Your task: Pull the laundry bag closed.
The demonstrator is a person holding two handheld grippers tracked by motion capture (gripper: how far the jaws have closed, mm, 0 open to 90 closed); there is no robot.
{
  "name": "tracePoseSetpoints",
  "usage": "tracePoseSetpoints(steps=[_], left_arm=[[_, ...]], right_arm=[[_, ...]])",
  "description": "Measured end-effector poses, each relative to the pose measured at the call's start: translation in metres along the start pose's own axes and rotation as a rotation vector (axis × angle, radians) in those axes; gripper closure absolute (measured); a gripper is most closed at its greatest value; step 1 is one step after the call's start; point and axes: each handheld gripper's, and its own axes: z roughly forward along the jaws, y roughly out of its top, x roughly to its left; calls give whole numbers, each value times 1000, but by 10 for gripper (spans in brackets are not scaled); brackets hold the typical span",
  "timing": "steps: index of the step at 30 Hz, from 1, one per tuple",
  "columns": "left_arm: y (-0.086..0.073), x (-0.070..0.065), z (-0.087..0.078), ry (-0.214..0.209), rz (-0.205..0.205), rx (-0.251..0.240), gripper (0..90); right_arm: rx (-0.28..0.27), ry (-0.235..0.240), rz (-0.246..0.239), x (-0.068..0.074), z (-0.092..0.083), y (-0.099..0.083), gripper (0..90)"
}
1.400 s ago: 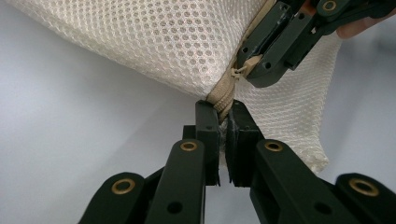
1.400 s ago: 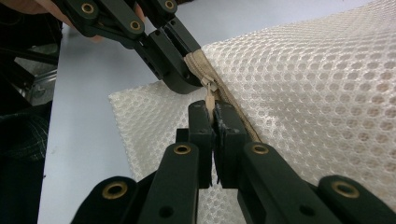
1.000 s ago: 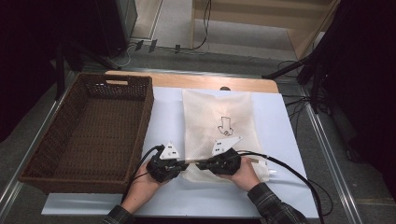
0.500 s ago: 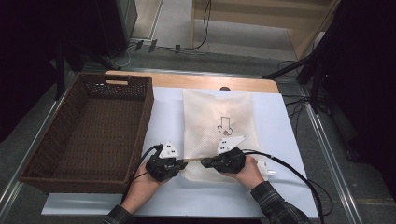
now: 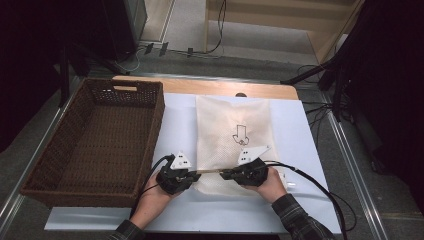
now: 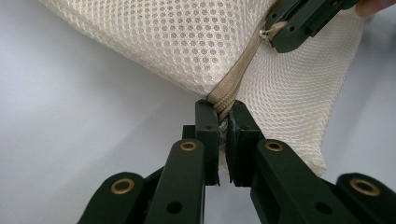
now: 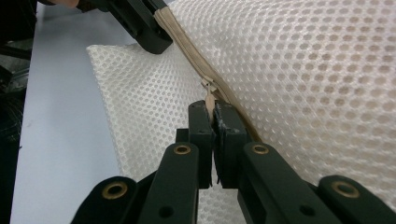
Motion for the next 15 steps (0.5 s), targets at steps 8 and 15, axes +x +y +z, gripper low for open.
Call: tracePoseSetpoints(steps=[8,15], left_arm=[[0,-1,0,-1,-2,-1,853],[0,-1,0,-2,-6,-1,852]], right_arm=[[-9,-8,2,-1,-6,-5,879],[-7,-16,11,-2,-10,-8,879]])
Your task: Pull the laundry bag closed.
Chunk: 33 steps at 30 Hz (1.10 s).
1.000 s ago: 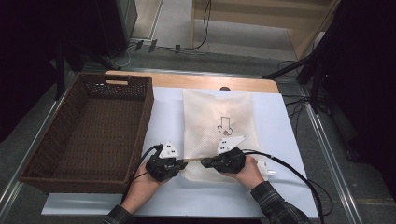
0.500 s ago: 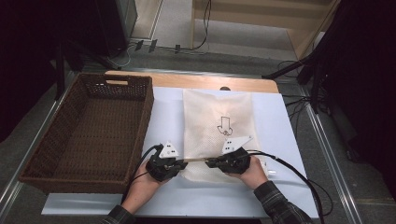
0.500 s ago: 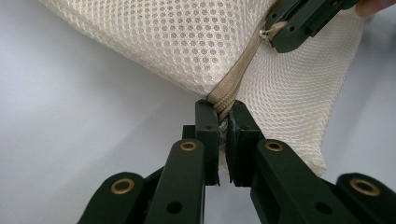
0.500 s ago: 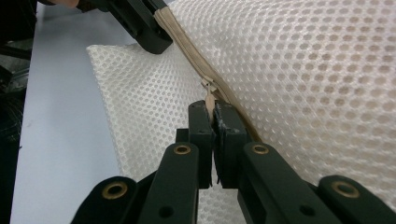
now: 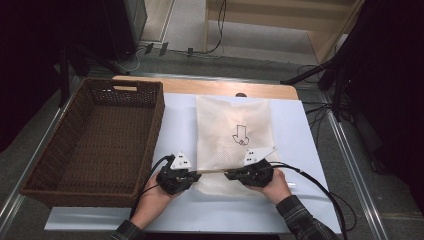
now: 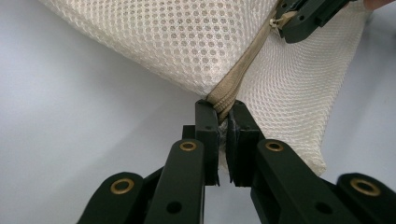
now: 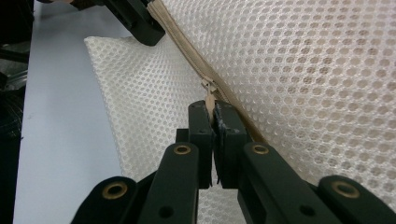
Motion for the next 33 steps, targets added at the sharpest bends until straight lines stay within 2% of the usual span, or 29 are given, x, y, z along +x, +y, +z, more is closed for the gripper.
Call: tracePoseSetpoints(steps=[33], left_arm=[[0,0,0,7,-15,9,851]], right_arm=[[-2,-47,36,-10,-21,-21,879]])
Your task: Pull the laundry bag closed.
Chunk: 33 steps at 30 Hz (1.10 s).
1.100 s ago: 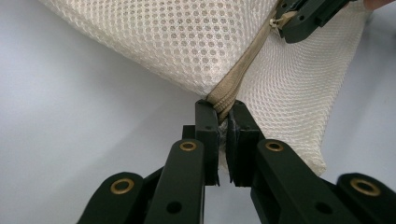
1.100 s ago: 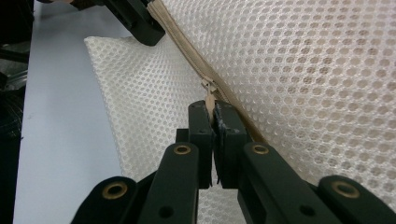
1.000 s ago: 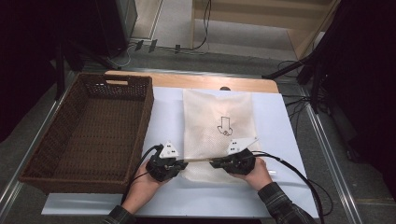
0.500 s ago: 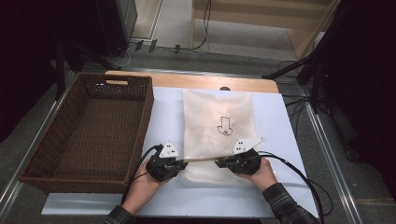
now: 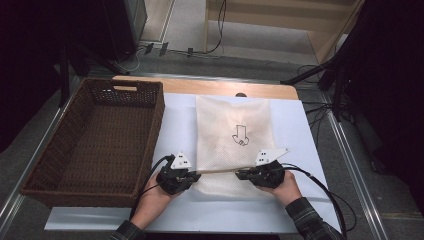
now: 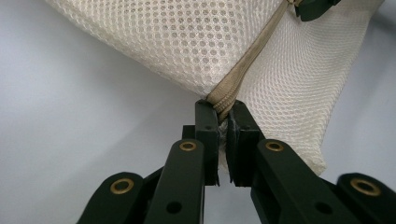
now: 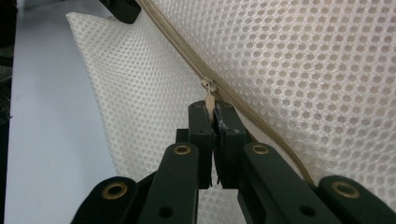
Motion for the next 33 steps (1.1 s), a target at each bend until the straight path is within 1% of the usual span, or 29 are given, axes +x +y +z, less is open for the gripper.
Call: tracePoseSetpoints(steps=[2,3,10,12,15,18,20,26,28,29,30,33], left_arm=[[0,0,0,-1,-1,-1,851],[0,0,0,-1,-1,-1,851],[0,0,0,-1,1,1,851],[0,0,0,-2,0,2,851],[0,0,0,-3,-2,1,852],[0,0,0,-3,-2,1,852],[0,1,0,-3,-3,1,852],[0,1,0,-2,-6,3,852],[0,1,0,-1,-5,5,852],[0,1,0,-1,-6,7,852],[0,1,0,-2,-6,7,852],[0,1,0,-2,-7,9,852]], right_arm=[[-1,-1,14,0,-1,-1,879],[-6,-1,9,-1,-2,-2,879],[-4,-15,22,-3,-7,-6,879],[-3,-20,17,-4,-8,-6,879],[1,-21,14,-4,-9,-7,879],[-2,-12,19,-5,-10,-8,879],[-3,-10,29,-7,-11,-8,879],[-7,-21,62,-11,-18,-14,880],[-7,-20,73,-12,-20,-15,880],[-9,-13,86,-12,-21,-16,879],[-18,-6,89,-13,-21,-16,879],[-13,-16,87,-14,-23,-19,879]])
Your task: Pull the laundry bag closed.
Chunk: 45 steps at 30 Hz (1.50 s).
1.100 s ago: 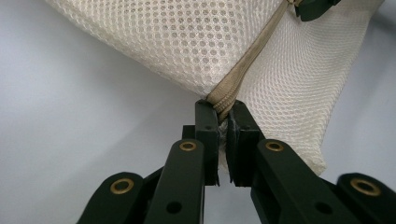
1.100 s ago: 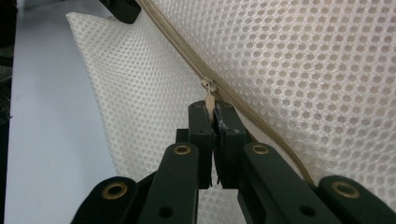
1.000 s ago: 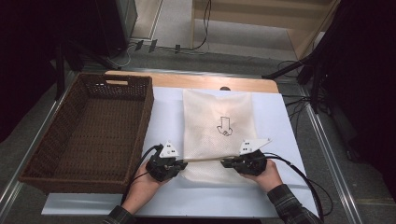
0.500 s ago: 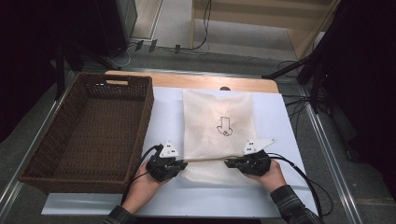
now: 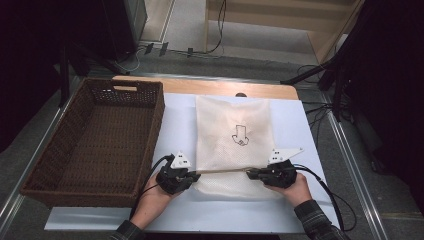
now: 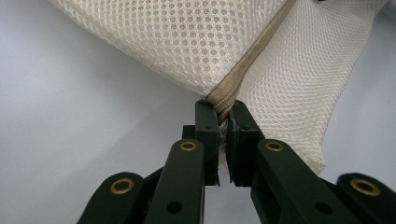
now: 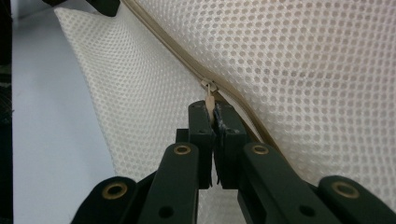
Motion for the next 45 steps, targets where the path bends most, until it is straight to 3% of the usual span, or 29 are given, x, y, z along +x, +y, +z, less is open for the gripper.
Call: tracePoseSetpoints(steps=[13,45], left_arm=[[0,0,0,5,-2,5,852],[0,1,-1,38,-39,28,852]], right_arm=[[3,-67,2,-2,-14,-11,879],[-18,-134,49,-14,-46,-35,880]])
